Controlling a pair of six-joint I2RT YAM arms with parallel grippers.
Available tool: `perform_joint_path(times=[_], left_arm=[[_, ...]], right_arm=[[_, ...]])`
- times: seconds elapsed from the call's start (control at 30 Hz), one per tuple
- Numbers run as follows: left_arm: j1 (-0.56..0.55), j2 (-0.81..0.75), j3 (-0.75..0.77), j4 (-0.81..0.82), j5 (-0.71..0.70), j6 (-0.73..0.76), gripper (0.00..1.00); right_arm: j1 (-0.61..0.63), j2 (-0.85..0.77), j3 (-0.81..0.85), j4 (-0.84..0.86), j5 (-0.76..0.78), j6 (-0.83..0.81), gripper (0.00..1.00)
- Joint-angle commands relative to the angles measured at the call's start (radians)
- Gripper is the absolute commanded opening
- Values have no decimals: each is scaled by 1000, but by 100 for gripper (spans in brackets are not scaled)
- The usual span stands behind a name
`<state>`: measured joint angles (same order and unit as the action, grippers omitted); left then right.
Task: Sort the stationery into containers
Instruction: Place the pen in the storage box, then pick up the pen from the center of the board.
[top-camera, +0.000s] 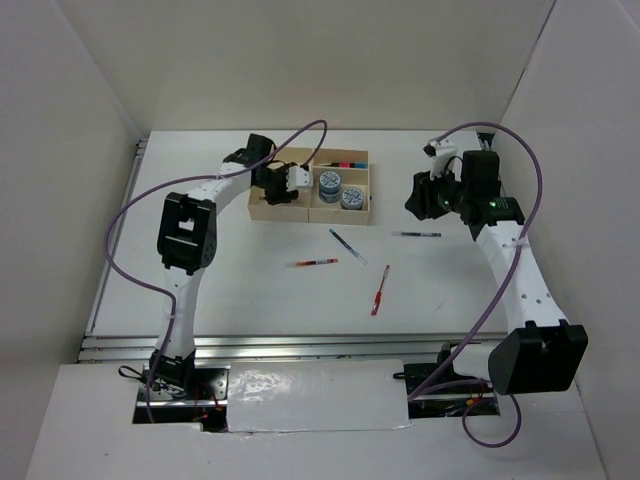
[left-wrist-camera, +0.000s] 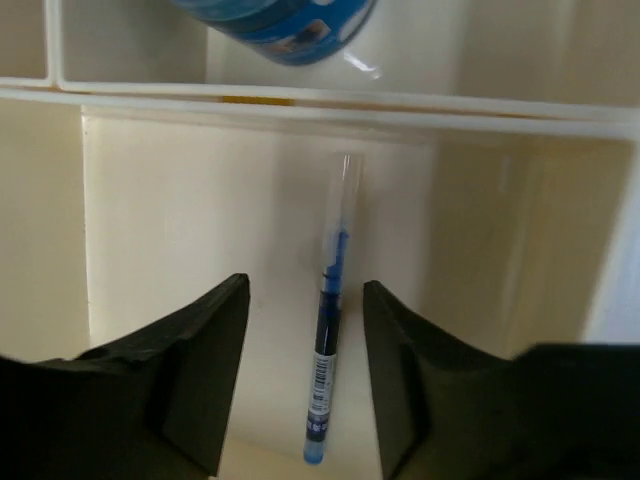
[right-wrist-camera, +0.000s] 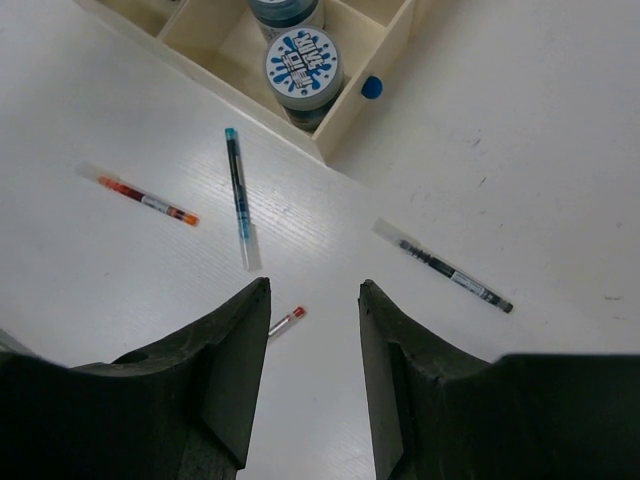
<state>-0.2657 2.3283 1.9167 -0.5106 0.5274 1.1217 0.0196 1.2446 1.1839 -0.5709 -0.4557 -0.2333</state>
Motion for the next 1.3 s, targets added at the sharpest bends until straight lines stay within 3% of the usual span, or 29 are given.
perform_joint_path(times=[0.0,0.07,0.27,0.43,0.5,0.63,0.7,0.87,1.03,1.27], left_arm=[[-7,-3,7,17,22,-25,64],[-6,-29,21,29,16,-42,73],[-4,-197,9,40,17,-146,73],[31,-469,-187,263,43,-434,77],[62,-565,-228,355,45,-616,79],[144,-713,-242,363,69,-925,83],[175,-770,-292,330,121,-974,85],[226,-1023,-520,297,180,-975,86],[227,-1257,-703,279,160,-861,86],[232,-1344,-797,213,158,-832,87]], right_arm=[[-6,-2,37,-18,-21,-8,48],[-7,-8,40,-26,-29,-5,48],[45,-51,31,-96,-92,-99,44],[340,-27,13,-168,34,-225,36],[461,35,22,-165,112,-254,35],[632,214,78,-168,239,-305,32],[681,343,132,-164,282,-325,30],[746,570,261,-178,328,-402,30],[746,709,362,-204,341,-455,33],[749,826,418,-225,362,-509,32]])
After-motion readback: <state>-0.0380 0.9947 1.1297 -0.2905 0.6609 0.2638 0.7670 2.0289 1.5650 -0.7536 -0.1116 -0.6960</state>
